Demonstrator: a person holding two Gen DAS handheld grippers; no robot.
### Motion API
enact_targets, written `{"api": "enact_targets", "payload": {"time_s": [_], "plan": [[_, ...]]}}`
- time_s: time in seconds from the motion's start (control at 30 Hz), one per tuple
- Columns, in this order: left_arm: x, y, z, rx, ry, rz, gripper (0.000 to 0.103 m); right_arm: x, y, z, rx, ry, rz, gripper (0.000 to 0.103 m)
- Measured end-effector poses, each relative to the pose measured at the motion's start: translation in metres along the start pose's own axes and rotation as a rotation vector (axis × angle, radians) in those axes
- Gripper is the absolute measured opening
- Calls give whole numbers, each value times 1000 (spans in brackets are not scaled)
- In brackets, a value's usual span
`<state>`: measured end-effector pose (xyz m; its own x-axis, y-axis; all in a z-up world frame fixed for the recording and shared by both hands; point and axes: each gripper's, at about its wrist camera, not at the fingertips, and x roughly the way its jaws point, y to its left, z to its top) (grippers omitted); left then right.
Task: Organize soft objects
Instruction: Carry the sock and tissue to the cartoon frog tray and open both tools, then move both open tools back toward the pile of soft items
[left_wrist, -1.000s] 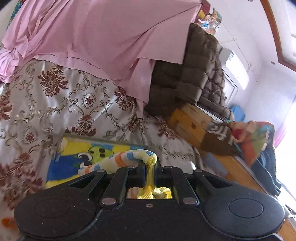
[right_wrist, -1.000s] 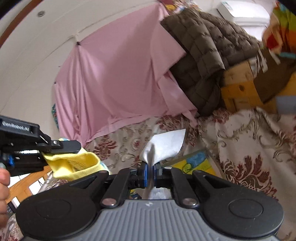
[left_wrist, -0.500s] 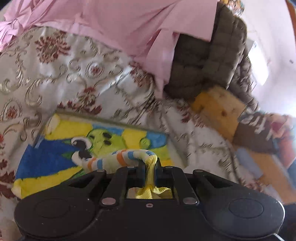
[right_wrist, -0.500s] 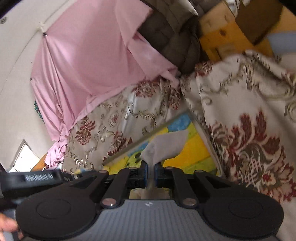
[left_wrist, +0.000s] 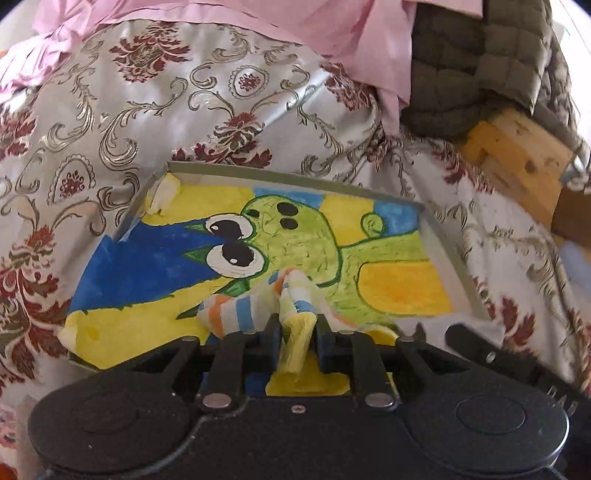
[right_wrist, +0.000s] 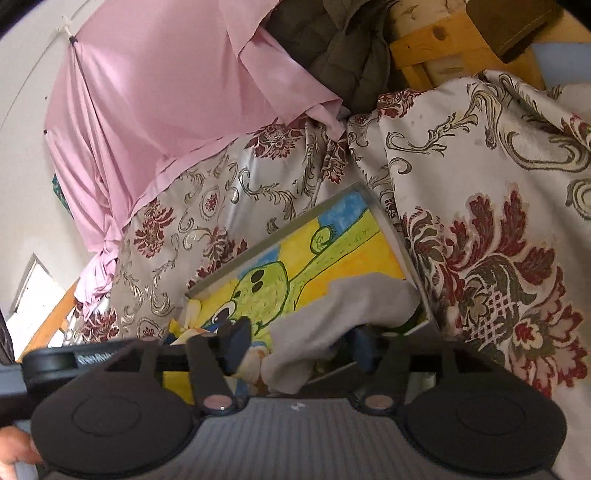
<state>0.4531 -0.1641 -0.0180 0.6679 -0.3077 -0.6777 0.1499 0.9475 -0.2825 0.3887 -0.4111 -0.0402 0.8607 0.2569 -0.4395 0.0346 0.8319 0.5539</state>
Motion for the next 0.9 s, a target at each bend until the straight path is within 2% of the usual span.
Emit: {"api": "enact_targets", "payload": {"time_s": [0.03, 0.13, 0.23, 0.53, 0.9], "plan": [[-2, -1, 1, -7, -7, -1, 34, -2, 1, 1, -2, 1, 2, 72], [-11, -4, 2, -8, -37, 3, 51, -9, 3, 4, -12, 5, -4, 81], [-21, -6, 1, -22, -67, 9, 62, -19, 8, 6, -32, 12, -11, 88], [-71, -3, -10, -70, -163, -1, 79, -65, 29, 6, -127, -26, -27, 100], [-172, 10, -49, -45, -309, -27, 94, -158, 80, -17, -283, -210, -40, 103]]}}
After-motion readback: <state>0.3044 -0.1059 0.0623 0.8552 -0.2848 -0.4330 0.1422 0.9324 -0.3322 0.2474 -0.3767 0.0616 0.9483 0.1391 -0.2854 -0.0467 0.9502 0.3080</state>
